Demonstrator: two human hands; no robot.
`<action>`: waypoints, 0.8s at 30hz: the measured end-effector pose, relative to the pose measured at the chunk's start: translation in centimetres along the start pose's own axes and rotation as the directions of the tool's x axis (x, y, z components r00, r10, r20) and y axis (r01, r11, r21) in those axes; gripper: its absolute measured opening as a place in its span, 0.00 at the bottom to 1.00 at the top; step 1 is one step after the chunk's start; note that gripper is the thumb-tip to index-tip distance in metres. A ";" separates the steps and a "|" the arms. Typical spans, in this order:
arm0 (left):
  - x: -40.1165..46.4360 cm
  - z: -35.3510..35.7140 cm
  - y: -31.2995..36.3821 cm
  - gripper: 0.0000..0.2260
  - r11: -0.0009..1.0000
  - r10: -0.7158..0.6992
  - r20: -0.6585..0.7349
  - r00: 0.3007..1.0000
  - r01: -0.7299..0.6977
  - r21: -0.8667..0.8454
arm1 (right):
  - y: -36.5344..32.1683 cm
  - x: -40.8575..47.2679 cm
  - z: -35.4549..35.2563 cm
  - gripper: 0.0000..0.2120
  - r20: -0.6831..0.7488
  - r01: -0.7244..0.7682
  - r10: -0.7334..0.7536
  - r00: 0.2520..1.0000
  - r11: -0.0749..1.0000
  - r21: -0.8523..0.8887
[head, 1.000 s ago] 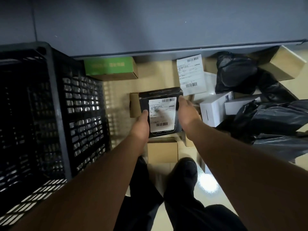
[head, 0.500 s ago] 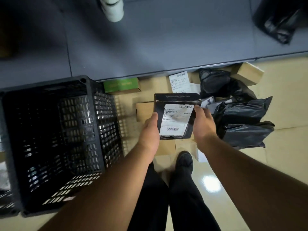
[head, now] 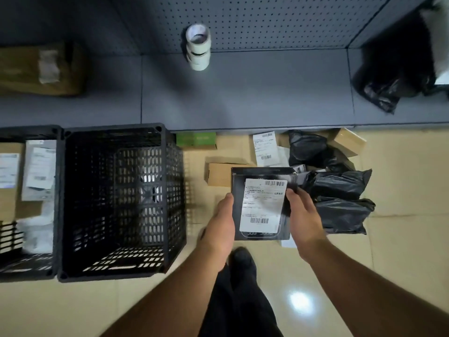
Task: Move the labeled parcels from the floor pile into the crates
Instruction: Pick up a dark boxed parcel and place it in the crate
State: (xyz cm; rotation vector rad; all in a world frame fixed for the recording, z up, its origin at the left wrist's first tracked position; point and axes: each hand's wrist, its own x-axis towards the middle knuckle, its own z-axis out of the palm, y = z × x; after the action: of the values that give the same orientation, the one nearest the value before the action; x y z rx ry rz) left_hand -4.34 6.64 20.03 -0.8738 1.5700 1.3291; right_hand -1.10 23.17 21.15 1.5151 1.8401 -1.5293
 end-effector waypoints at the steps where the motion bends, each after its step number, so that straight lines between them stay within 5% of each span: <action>1: -0.4 -0.3 -0.5 0.43 1.000 -0.002 -0.018 1.000 0.002 -0.019 | 0.3 -0.5 -0.2 0.08 0.013 -0.008 0.008 1.000 1.000 -0.002; 3: -1.7 -0.7 -1.4 0.38 0.998 -0.010 -0.032 0.999 0.008 -0.058 | 1.0 -1.6 -0.6 0.06 0.043 -0.005 0.005 0.999 1.000 -0.005; 6: -4.0 -1.5 -2.6 0.17 0.990 -0.006 0.030 1.000 0.010 -0.140 | 1.7 -3.7 -1.1 0.16 0.082 0.018 -0.015 0.996 0.999 -0.036; 10: -6.5 -3.7 -4.0 0.17 0.974 0.056 0.037 0.998 -0.047 -0.220 | 2.3 -6.5 -0.8 0.29 0.136 -0.001 0.005 0.991 1.000 -0.028; 15: -8.4 -7.5 -6.0 0.17 0.959 0.105 0.021 0.994 -0.095 -0.267 | 2.3 -9.3 2.3 0.16 0.210 0.014 0.002 0.978 0.997 -0.076; 24: -10.5 -16.8 -11.6 0.22 0.862 0.109 -0.021 0.994 -0.106 -0.496 | 2.8 -13.7 12.2 0.13 0.318 0.197 -0.094 0.943 0.930 -0.311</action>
State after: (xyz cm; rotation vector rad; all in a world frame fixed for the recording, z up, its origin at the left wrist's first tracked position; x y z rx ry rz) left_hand 7.11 -12.19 26.32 -1.0974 1.2977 1.8633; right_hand 2.16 5.43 25.42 0.9516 1.9437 -1.3259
